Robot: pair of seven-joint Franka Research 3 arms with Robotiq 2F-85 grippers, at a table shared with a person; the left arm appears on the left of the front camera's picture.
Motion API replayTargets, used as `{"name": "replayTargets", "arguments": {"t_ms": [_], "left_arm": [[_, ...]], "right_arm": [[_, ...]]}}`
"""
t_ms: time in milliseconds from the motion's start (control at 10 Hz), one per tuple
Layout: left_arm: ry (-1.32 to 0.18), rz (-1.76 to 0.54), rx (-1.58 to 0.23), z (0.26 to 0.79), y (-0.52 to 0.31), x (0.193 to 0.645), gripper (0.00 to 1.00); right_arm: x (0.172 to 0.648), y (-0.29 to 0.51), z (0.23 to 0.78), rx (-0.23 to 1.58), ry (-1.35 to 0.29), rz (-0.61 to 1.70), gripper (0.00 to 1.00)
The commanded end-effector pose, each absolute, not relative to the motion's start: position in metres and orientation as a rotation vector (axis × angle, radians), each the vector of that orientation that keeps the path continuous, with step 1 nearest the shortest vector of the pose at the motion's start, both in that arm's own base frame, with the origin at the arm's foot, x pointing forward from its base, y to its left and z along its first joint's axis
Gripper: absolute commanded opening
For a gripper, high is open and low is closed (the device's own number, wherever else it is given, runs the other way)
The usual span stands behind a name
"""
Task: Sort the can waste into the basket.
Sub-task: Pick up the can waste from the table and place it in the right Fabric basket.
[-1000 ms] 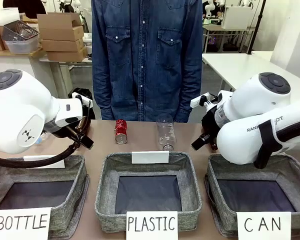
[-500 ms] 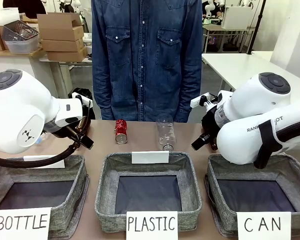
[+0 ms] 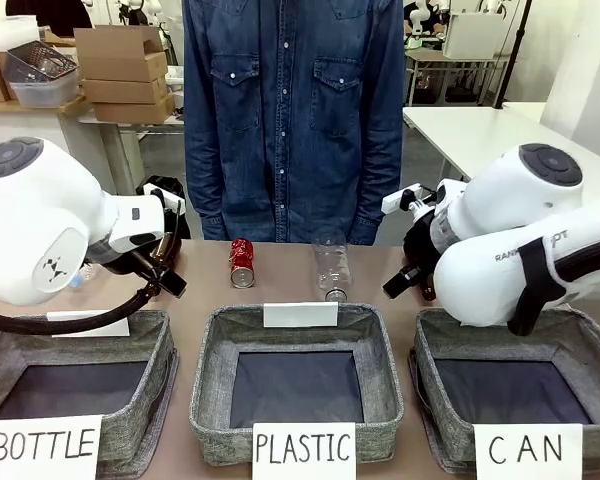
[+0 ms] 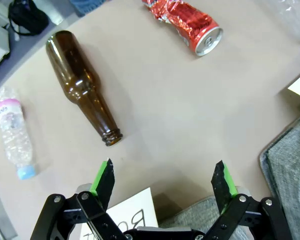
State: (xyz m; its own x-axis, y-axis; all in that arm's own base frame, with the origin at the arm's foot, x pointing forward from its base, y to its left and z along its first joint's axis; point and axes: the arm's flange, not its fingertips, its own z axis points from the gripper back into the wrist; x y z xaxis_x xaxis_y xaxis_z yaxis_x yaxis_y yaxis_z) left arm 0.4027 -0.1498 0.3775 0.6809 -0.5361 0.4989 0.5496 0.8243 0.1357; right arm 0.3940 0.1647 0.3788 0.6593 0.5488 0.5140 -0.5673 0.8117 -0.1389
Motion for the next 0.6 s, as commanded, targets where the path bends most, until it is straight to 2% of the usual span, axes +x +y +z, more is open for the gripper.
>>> {"name": "replayTargets", "arguments": {"t_ms": [0, 200, 300, 400, 500], "left_arm": [[-0.522, -0.549, 0.064, 0.441, -0.121, 0.350, 1.00], [-0.763, -0.576, -0.009, 0.498, -0.093, 0.276, 1.00], [-0.837, -0.620, -0.039, 0.500, -0.099, 0.258, 1.00], [-0.669, -0.560, 0.021, 0.496, -0.119, 0.368, 1.00], [-0.669, -0.560, 0.021, 0.496, -0.119, 0.368, 1.00]], "right_arm": [[0.351, 0.137, 0.440, 0.086, -0.573, 0.497, 1.00], [0.286, 0.112, 0.484, 0.167, -0.735, 0.477, 1.00], [0.262, 0.111, 0.483, 0.194, -0.814, 0.509, 1.00], [0.363, 0.139, 0.483, 0.124, -0.656, 0.499, 1.00], [0.363, 0.139, 0.483, 0.124, -0.656, 0.499, 1.00]]}}
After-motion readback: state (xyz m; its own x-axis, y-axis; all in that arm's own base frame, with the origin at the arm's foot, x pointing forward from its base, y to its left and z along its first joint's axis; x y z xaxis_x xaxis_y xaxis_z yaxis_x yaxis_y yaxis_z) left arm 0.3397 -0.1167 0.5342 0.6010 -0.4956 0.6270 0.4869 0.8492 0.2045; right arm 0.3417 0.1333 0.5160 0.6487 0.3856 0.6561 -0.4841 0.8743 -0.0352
